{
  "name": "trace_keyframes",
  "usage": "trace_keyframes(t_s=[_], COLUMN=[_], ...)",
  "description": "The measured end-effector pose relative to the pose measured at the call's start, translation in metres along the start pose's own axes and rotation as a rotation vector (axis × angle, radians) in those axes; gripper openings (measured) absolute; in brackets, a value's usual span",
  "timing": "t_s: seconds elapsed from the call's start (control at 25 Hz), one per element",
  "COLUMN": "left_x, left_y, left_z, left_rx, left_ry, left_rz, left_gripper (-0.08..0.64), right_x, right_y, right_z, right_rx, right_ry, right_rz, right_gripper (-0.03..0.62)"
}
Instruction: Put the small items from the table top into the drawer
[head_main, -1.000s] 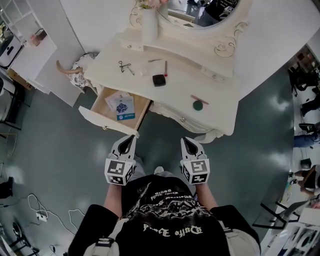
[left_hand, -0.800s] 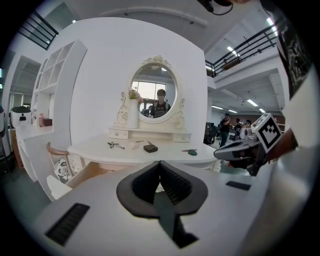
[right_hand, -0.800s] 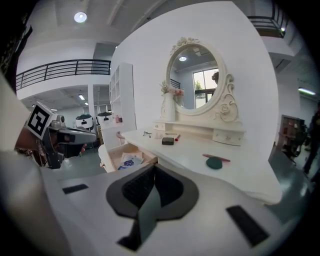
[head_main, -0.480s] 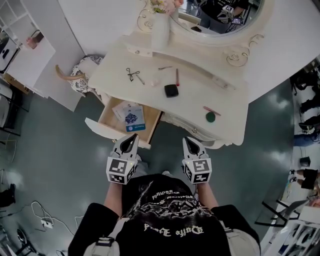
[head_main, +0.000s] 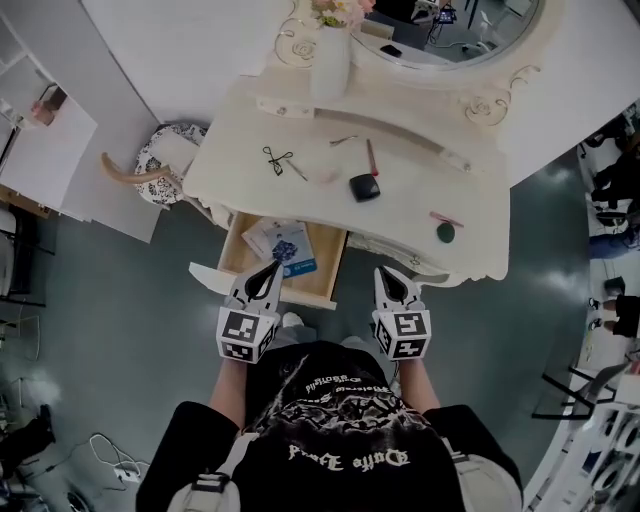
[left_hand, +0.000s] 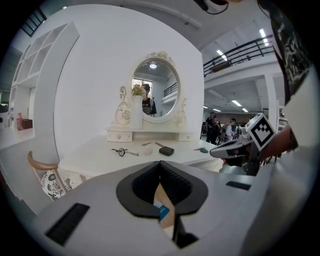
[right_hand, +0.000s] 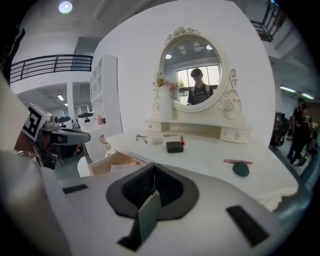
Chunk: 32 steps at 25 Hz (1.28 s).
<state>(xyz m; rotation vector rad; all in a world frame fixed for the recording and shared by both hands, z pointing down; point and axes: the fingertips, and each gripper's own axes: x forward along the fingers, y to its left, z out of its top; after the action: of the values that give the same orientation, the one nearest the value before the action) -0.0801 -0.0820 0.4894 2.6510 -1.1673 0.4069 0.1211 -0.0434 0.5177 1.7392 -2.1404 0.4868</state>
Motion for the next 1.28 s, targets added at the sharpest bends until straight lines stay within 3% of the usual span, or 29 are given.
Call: trace_keyframes(t_s=[0.44, 0.6, 1.0, 1.28], left_x=[0.001, 0.002, 0.001, 0.008], left_y=[0.025, 0.027, 0.047, 0.046], left_z=[0.0, 0.002, -0.002, -0.004], left_rx=[-0.022, -0.021, -0.068, -0.078], left_ry=[-0.013, -0.019, -0.002, 0.018], left_rz=[-0.062, -0.064, 0.032, 0.078], left_gripper=[0.015, 0.015, 0.015, 0.015], right_x=[0.008, 0.017, 0.063, 0.093], right_y=[0.018, 0.012, 0.008, -0.022], right_z=[0.004, 0.013, 0.039, 0.055], right_rx=[0.023, 0.035, 0.017, 0.008], right_ry=[0.031, 0.028, 0.04, 0.076], right_rz=[-0.043, -0.033, 0.098, 0.076], right_gripper=[0.021, 0.095, 0.256, 0.265])
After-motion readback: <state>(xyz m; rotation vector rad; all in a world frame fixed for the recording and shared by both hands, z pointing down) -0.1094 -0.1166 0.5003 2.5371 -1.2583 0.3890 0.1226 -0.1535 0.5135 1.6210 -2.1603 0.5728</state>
